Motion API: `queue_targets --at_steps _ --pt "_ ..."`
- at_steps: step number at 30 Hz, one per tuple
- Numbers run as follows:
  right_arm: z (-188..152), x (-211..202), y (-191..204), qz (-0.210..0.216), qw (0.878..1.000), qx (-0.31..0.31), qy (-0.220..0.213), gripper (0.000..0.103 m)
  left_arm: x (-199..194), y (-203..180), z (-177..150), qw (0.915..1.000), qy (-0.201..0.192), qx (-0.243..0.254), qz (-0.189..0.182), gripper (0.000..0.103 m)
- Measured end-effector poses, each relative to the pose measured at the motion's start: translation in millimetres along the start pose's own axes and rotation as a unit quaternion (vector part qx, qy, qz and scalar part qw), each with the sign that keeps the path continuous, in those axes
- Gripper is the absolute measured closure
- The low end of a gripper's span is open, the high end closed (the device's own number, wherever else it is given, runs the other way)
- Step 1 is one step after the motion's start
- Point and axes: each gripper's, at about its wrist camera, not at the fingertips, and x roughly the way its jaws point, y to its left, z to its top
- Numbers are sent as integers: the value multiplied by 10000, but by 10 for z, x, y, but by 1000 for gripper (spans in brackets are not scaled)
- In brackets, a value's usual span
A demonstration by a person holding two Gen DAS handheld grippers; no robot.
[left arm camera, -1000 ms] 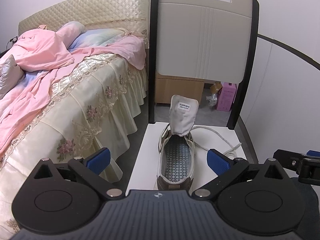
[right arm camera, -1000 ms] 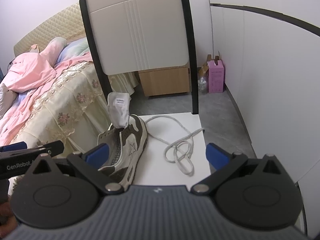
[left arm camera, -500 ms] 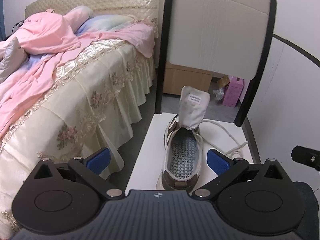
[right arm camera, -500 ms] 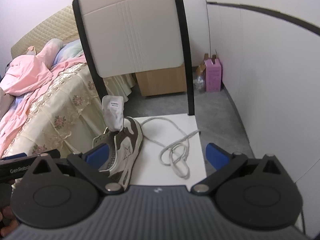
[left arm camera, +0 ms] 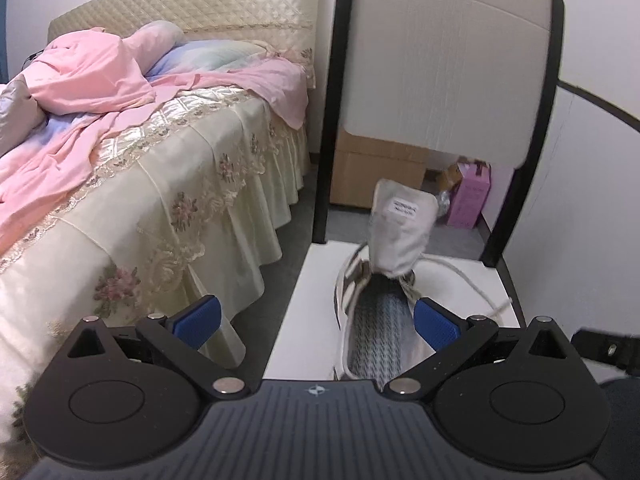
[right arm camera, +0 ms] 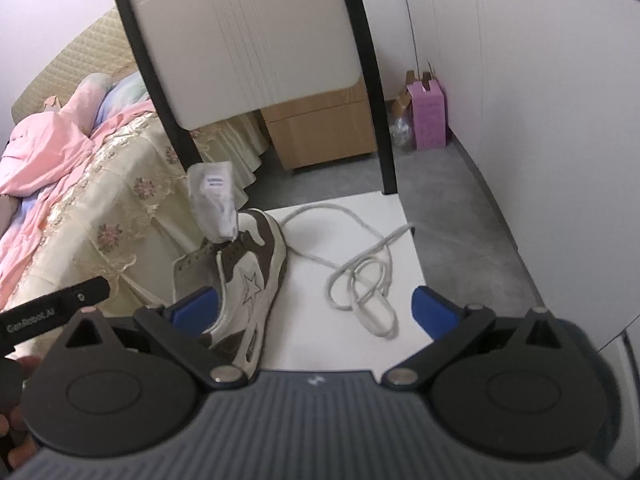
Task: Lace up shoes with both hands
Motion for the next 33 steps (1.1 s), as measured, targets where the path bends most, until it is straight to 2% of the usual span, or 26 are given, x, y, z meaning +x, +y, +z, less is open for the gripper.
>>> queue_targets --at_steps 5,9,11,12,14,16,20,24,27,29,33 --pt "15 302 35 164 9998 -59 66 1 322 31 -2 9999 113 89 -91 1" --pt "82 588 107 422 9990 -33 151 7 613 5 -56 9988 277 348 -211 3" --pt "116 741 161 630 9978 -30 191 12 758 -7 -82 9979 374 469 -250 6" --pt "132 824 194 719 9971 -51 224 19 826 -6 -87 9975 403 504 -280 9" --pt "167 1003 253 863 9956 -23 355 25 950 -2 -91 9972 451 520 -301 14" --pt "207 1164 301 967 9943 32 448 35 1075 7 -92 9966 550 507 -337 19" --pt "259 1386 382 1139 9917 124 578 37 1228 12 -110 9956 645 515 -443 26" --pt "259 1527 463 1226 9901 56 682 43 1331 11 -117 9950 677 546 -485 39" --pt "221 1633 499 1172 9901 -18 773 56 1395 27 -123 9948 706 471 -565 45" --pt "196 1686 502 1228 9891 16 811 60 1429 31 -121 9946 714 419 -631 49" --pt "167 1707 529 1400 9869 59 799 81 1463 -22 -128 9938 698 398 -768 73"
